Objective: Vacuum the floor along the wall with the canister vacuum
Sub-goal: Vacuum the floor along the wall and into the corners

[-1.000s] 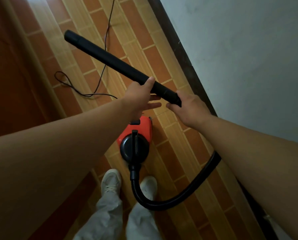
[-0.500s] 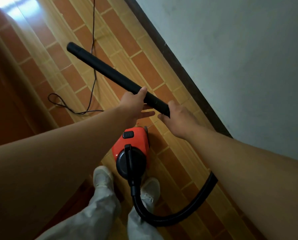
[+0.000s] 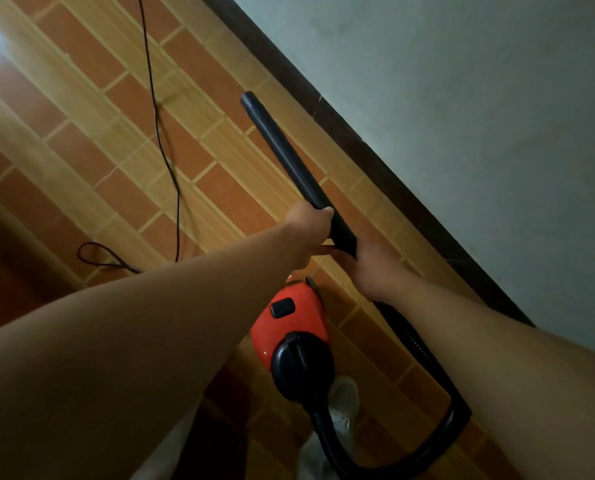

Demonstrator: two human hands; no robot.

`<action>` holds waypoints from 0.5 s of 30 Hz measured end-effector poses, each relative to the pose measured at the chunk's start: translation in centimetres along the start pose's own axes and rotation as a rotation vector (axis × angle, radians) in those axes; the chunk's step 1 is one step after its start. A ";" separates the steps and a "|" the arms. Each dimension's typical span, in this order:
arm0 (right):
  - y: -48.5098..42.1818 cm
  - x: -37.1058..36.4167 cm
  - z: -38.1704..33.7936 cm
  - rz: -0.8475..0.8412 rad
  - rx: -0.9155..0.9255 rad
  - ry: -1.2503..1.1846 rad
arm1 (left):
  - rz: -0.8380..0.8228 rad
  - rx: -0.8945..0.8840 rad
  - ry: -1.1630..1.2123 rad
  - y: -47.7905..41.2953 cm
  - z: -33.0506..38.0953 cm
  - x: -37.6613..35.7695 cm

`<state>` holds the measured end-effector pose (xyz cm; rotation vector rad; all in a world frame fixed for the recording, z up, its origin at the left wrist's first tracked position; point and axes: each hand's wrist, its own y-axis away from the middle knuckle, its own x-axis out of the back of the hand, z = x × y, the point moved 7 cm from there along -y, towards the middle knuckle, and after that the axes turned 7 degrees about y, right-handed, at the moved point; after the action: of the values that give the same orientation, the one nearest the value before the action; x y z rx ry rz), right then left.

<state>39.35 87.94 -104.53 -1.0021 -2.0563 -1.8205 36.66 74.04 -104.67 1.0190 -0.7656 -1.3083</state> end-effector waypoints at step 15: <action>0.2 2.0 -14.2 -0.035 -0.186 -0.116 | -0.189 0.030 -0.018 -0.8 7.0 11.1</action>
<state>34.18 75.23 -100.25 -1.1504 -2.0094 -2.0475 31.51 61.97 -103.76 1.1267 -0.7176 -1.4732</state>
